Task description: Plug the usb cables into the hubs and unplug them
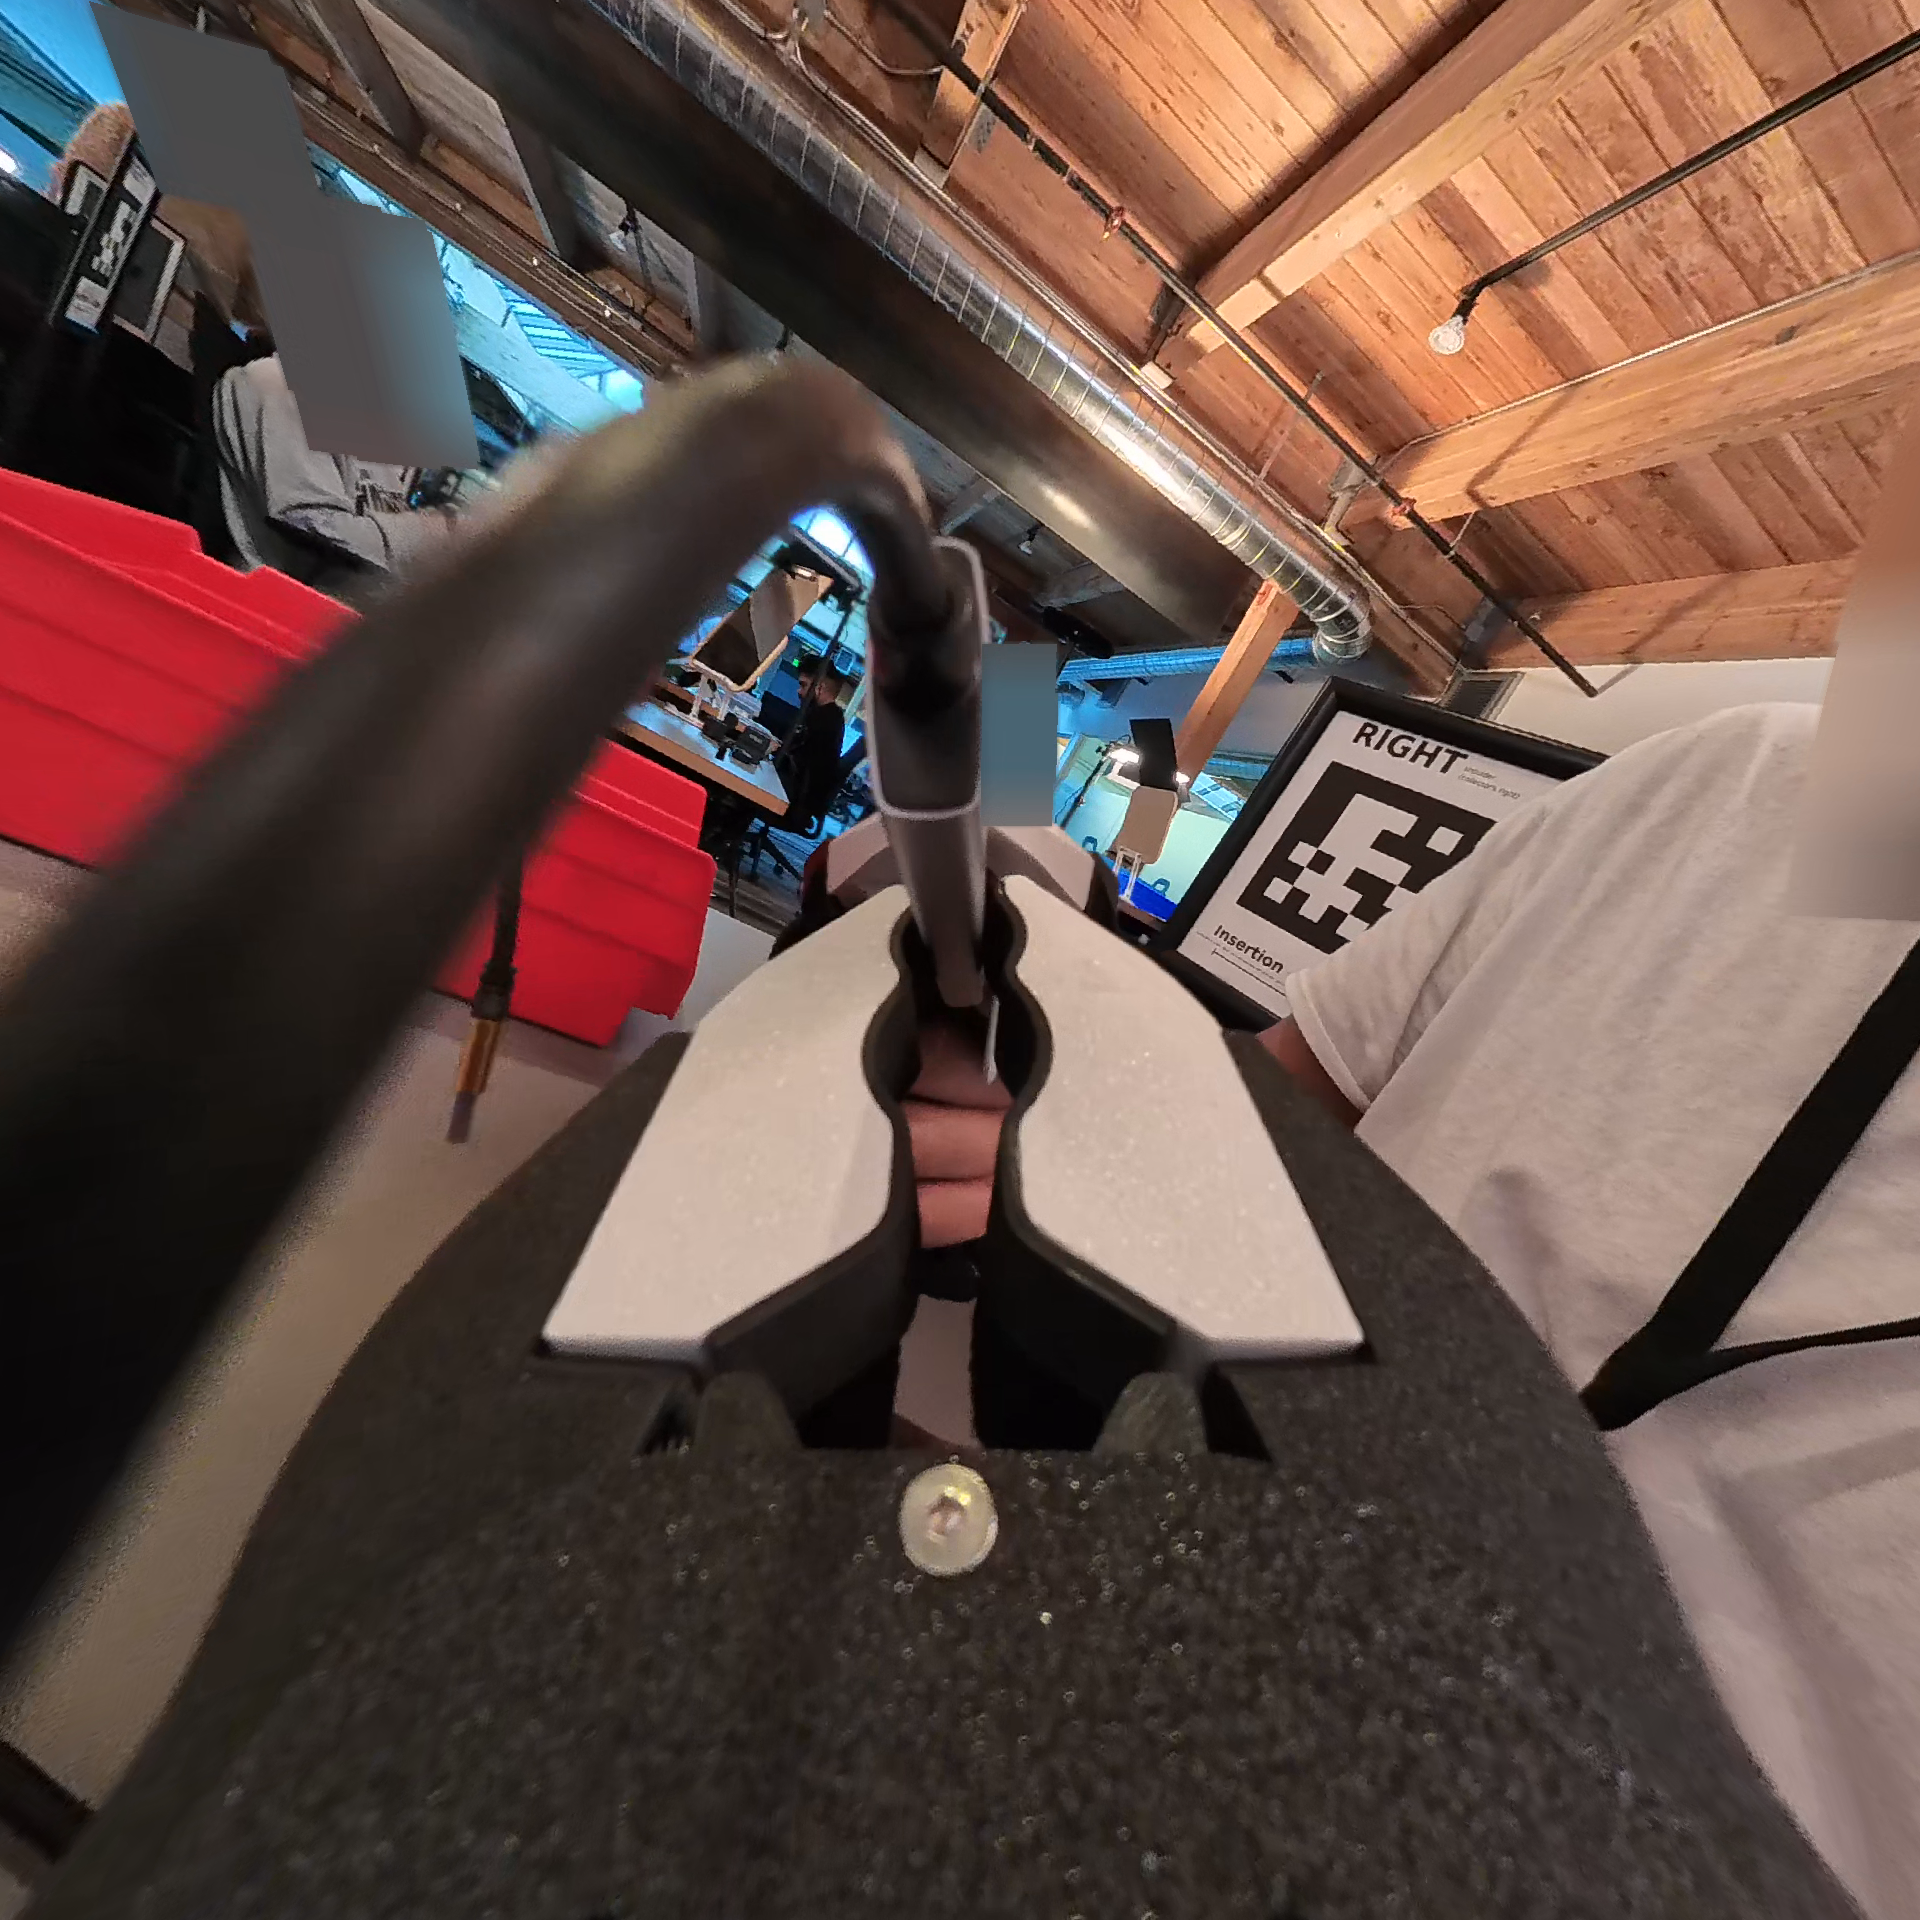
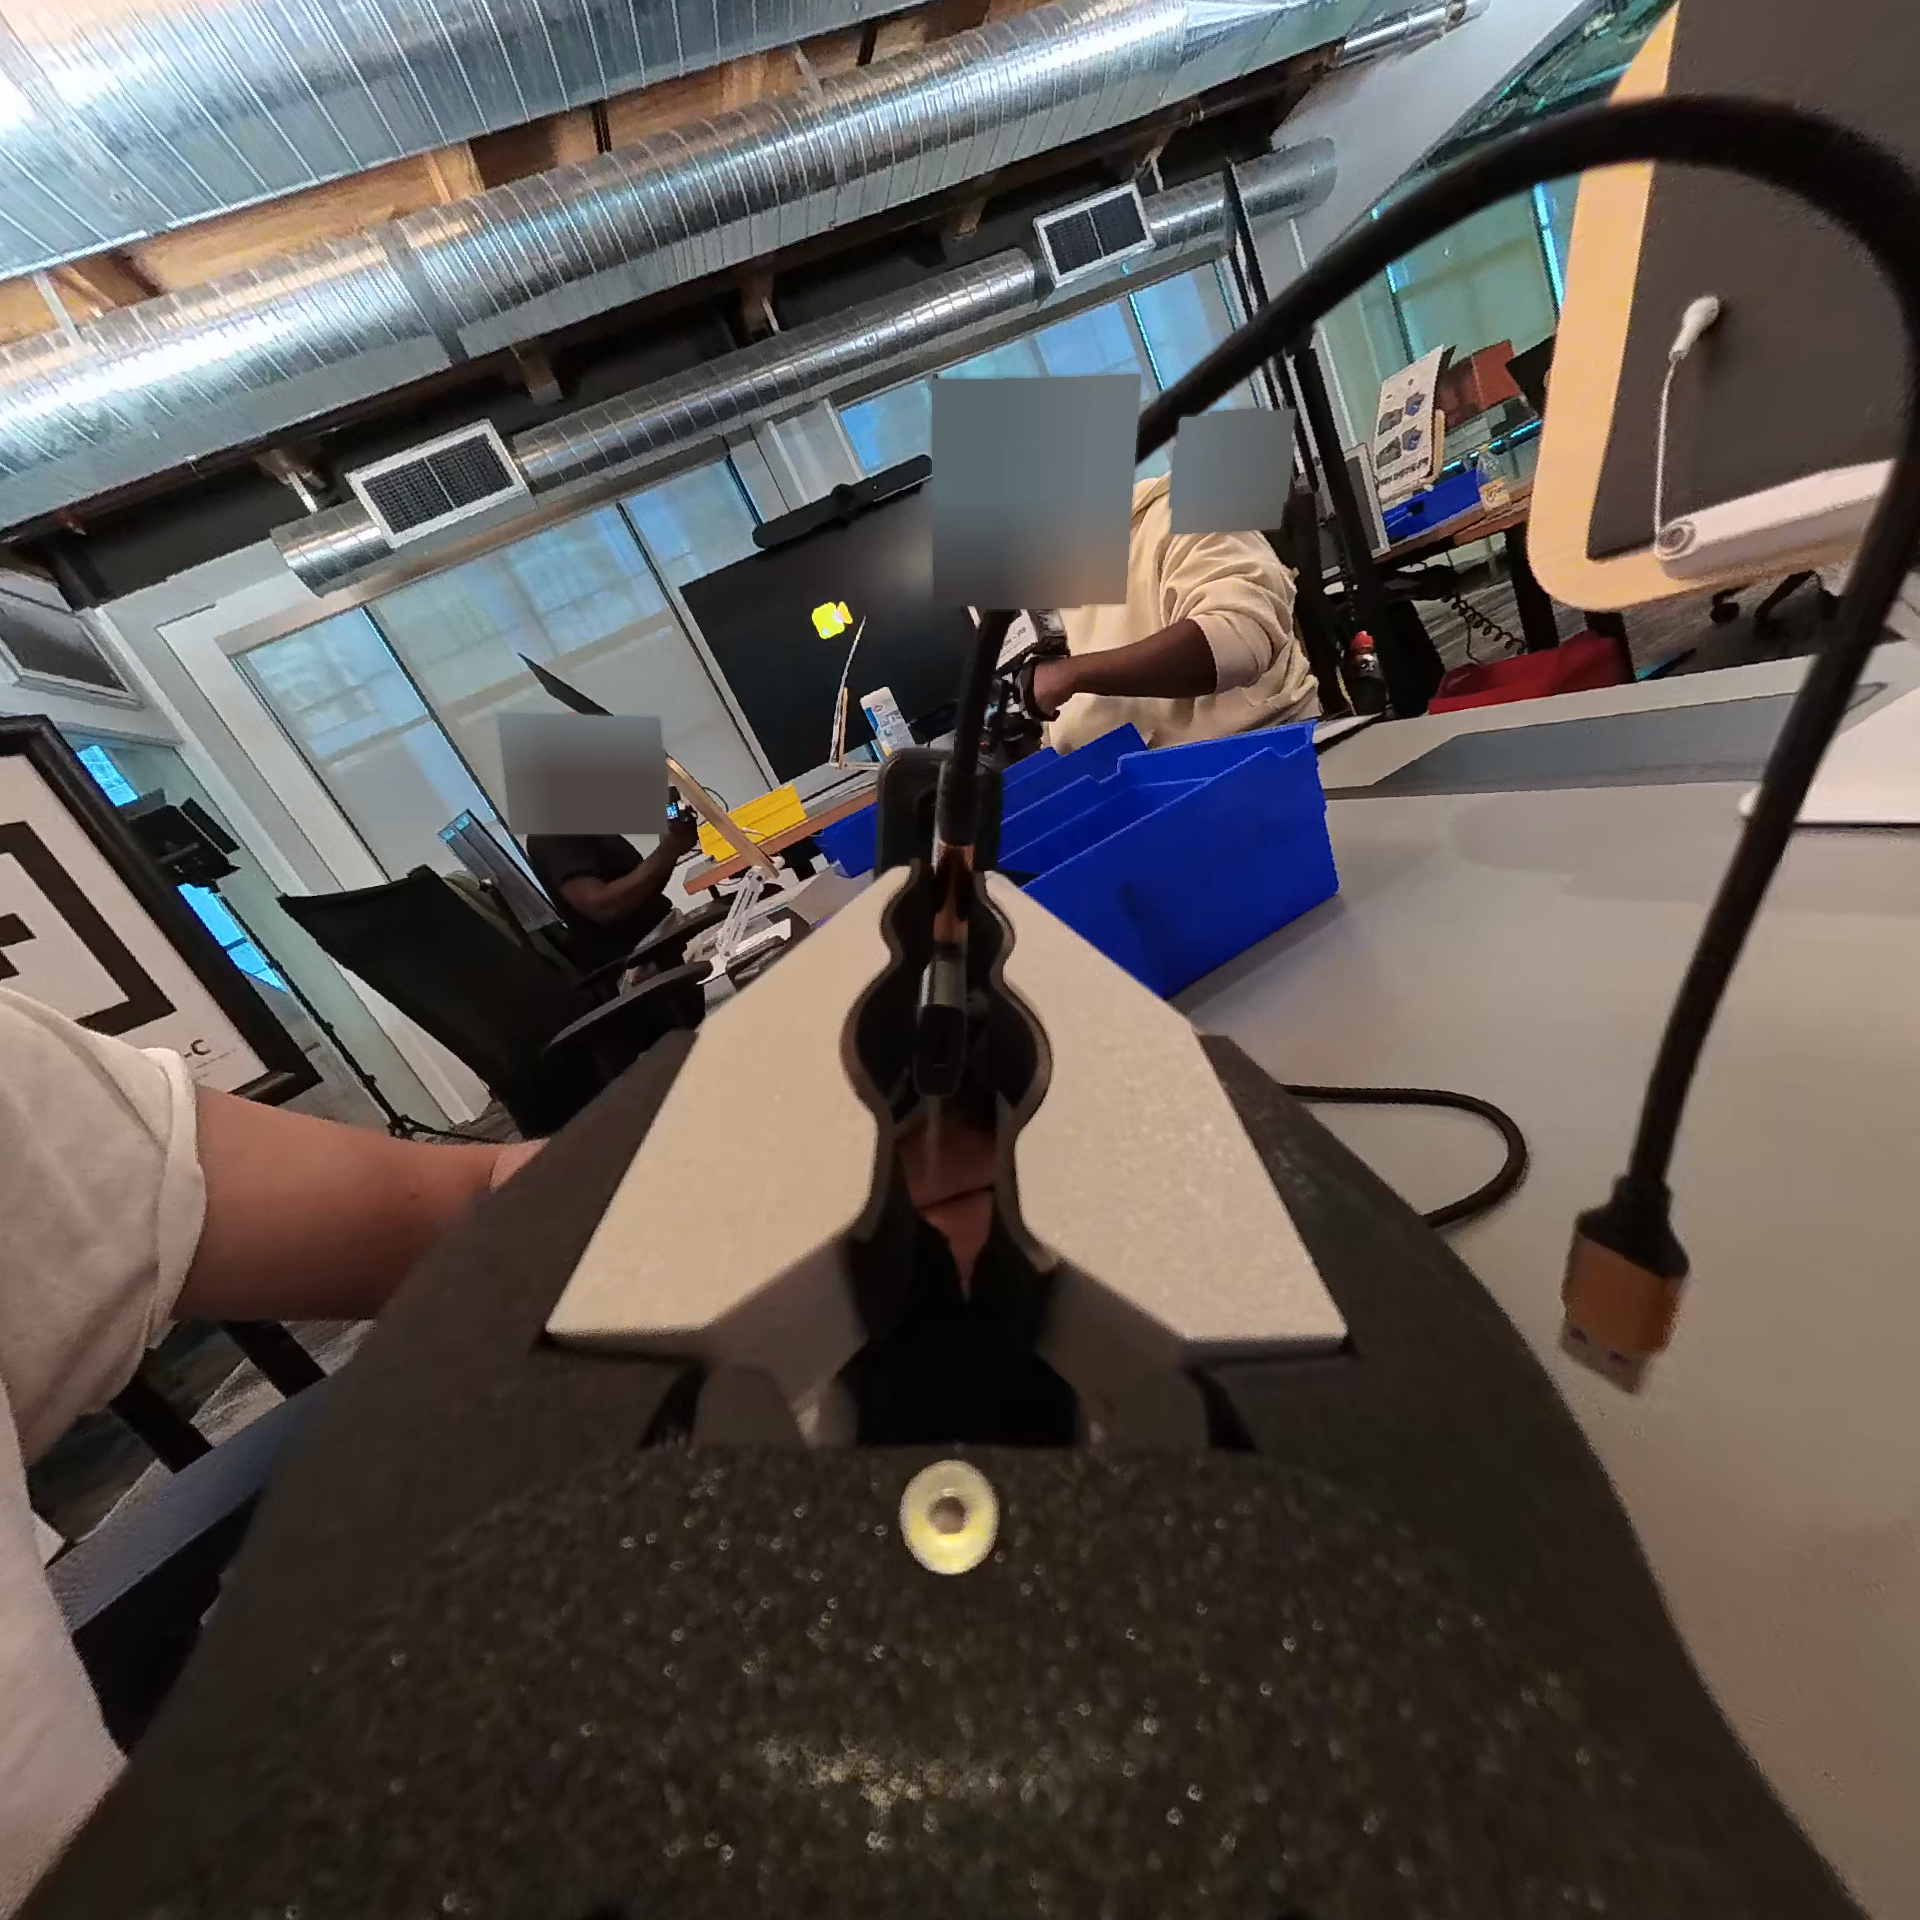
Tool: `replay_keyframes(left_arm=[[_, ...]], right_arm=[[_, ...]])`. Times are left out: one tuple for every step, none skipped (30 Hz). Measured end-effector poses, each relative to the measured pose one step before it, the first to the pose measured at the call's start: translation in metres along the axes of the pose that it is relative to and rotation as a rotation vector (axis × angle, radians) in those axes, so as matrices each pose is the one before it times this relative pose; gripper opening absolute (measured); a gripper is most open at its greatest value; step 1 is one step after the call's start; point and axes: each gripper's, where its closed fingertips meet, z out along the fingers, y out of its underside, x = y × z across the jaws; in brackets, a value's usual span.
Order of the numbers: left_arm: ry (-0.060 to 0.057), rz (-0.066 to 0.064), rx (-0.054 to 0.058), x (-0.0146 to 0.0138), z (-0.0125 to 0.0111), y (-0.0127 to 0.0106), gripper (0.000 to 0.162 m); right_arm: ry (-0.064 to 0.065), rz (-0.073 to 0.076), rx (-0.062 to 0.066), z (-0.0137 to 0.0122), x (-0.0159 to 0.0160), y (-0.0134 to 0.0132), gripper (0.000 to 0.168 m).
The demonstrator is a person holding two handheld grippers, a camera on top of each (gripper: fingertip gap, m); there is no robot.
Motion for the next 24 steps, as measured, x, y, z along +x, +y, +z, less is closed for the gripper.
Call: replay_keyframes(left_arm=[[-0.0029, 0.004, 0.001, 0.00005, 0.00032, -0.00009, 0.01], [-0.0029, 0.0001, -0.0013, -0.00028, 0.00035, 0.00005, 0.01], [-0.0071, 0.0058, -0.0009, -0.001, 0.00017, 0.00006, 0.01], [-0.0031, 0.0041, -0.0004, -0.00049, -0.00026, 0.00033, 0.01], [0.0014, -0.0008, 0.002, 0.00024, -0.00023, 0.00019, 0.01], [-0.0016, 0.0046, 0.0057, 0.00072, 0.00017, -0.00047, 0.01], [0.0022, 0.0017, 0.0023, 0.00105, 0.00029, -0.00072, 0.01], [0.001, 0.0041, 0.0001, 0.00052, 0.00038, -0.00056, 0.01], [-0.0031, 0.0068, -0.0007, -0.00008, -0.00011, 0.00005, 0.01], [-0.0004, -0.0007, -0.0032, -0.00015, -0.00035, 0.00101, 0.01], [0.0006, 0.0015, -0.001, 0.00035, 0.00004, 0.00063, 0.01], [0.0036, 0.0081, 0.0011, 0.00165, 0.00029, 0.00022, 0.01], [0.0064, 0.0063, 0.0022, 0.0022, 0.00031, -0.0003, 0.01], [0.0049, 0.0031, 0.0075, 0.00184, 0.00041, -0.00084, 0.01], [0.004, -0.0038, 0.0066, 0.0011, 0.00031, -0.00076, 0.01], [0.0005, -0.0009, 0.0023, -0.00006, 0.00016, -0.00041, 0.01], [-0.0033, 0.0051, -0.0014, -0.00064, -0.00025, 0.00045, 0.01], [0.0014, -0.0032, -0.0019, 0.00001, -0.00032, 0.00069, 0.01], [0.0004, -0.0019, 0.0026, 0.00031, 0.00013, 0.00007, 0.01], [-0.0003, 0.0021, 0.0021, 0.00043, 0.00032, -0.00009, 0.01], [0.0008, -0.0006, -0.0017, 0.00019, 0.00029, 0.00019, 0.01], [-0.0074, 0.0044, -0.001, -0.00102, 0.00022, 0.00028, 0.01], [-0.0066, 0.0012, -0.0003, -0.00107, 0.00024, 0.00033, 0.01], [-0.0003, -0.0031, -0.0004, -0.00056, 0.00007, 0.00017, 0.01]], right_arm=[[-0.0027, 0.004, 0.0002, -0.00031, 0.00012, -0.00027, 0.003], [-0.0017, 0.0233, 0.0057, -0.00038, 0.00102, -0.00051, 0.003], [0.0003, 0.0078, 0.0049, -0.00002, 0.00083, 0.00015, 0.003], [0.0019, -0.0109, -0.0066, 0.00001, -0.00001, 0.00069, 0.003], [0.0003, -0.0053, -0.0038, 0.00023, -0.00031, -0.00035, 0.003], [-0.0051, -0.0098, -0.002, 0.00027, -0.00112, -0.00078, 0.003], [-0.0068, 0.0134, 0.0012, 0.00022, -0.00086, -0.00113, 0.003], [-0.0067, 0.0277, 0.0121, 0.00017, -0.00034, -0.0009, 0.003], [-0.0047, 0.011, -0.0009, -0.0002, 0.00019, 0.00072, 0.003], [-0.0033, 0.0075, -0.0093, -0.00049, 0.00032, 0.00061, 0.003], [-0.0096, 0.0074, -0.0014, -0.00033, -0.00135, 0.00006, 0.003], [-0.0058, -0.0163, -0.006, -0.00039, -0.00227, -0.00005, 0.003], [-0.0048, -0.0118, -0.0062, 0.00031, -0.00244, -0.00077, 0.003], [-0.0031, -0.0114, -0.0015, 0.0005, -0.00169, -0.00108, 0.003], [-0.0028, 0.0155, 0.006, 0.00028, -0.00036, -0.00101, 0.003], [0.0004, 0.013, 0.008, 0.00012, 0.00065, -0.00031, 0.003], [0.0028, -0.0104, -0.0065, -0.00024, 0.00034, 0.00094, 0.002], [0.0006, -0.0005, -0.0064, -0.00023, -0.00013, 0.00016, 0.003], [0.0009, -0.0049, 0.0006, -0.00003, -0.00039, -0.00034, 0.003], [-0.0027, 0.0024, 0.0001, -0.00025, -0.00065, -0.0004, 0.003], [0.0002, 0.0058, 0.0028, -0.00032, 0.00044, -0.00041, 0.002], [0.0038, -0.0029, -0.0025, -0.00047, 0.00155, 0.00005, 0.002], [-0.0022, 0.0135, 0.0055, -0.0004, 0.001, -0.00084, 0.002], [0.0016, 0.0058, 0.0035, -0.00013, 0.00089, -0.00061, 0.003]])
